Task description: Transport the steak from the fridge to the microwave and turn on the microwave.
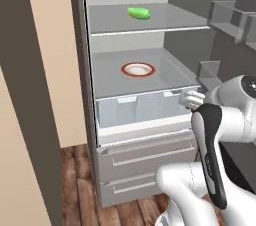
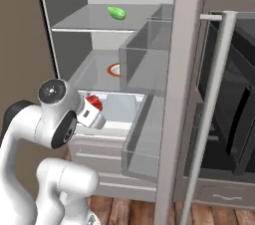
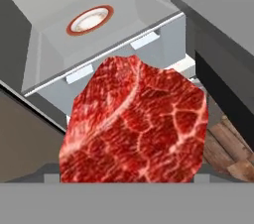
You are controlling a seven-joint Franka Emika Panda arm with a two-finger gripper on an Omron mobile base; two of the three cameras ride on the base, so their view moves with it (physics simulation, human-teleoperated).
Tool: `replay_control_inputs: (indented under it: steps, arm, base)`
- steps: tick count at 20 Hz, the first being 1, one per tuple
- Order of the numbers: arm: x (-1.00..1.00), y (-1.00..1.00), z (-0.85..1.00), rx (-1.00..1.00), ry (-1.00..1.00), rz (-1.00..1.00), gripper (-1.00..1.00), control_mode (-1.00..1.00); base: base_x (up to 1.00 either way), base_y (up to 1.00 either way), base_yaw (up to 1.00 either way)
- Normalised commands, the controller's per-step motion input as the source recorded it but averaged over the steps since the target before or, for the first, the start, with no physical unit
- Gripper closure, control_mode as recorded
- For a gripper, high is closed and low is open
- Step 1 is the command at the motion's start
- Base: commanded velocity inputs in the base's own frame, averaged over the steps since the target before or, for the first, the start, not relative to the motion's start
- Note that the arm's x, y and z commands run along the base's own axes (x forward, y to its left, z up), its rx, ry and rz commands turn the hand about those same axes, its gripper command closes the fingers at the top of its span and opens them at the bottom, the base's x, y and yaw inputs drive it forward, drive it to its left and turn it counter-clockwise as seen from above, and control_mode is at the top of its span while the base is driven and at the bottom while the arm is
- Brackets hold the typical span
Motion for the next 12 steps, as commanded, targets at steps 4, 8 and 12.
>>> replay_control_inputs:
  steps: [4, 8, 12]
  arm:
    - [0.00, 0.00, 0.00, 0.00, 0.00, 0.00, 1.00, 1.00]
    - [0.00, 0.00, 0.00, 0.00, 0.00, 0.00, 1.00, 1.00]
    - [0.00, 0.00, 0.00, 0.00, 0.00, 0.00, 1.00, 1.00]
  base:
    - [-0.21, 0.41, -0.11]
    - [-0.36, 0.25, -0.13]
    - [-0.38, 0.32, -0.15]
